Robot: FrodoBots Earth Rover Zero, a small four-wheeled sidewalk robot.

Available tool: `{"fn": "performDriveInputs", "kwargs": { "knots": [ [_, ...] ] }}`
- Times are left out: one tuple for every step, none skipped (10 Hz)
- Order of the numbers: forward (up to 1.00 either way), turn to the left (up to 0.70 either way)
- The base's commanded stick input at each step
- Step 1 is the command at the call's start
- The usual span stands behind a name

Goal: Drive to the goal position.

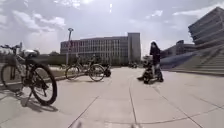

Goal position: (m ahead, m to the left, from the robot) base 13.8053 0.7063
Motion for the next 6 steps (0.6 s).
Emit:
{"fn": "performDriveInputs", "kwargs": {
  "knots": [
    [0.99,-0.40],
    [0.99,-0.40],
    [0.99,-0.40],
    [0.99,-0.40],
    [0.99,-0.40],
    [0.99,-0.40]
  ]
}}
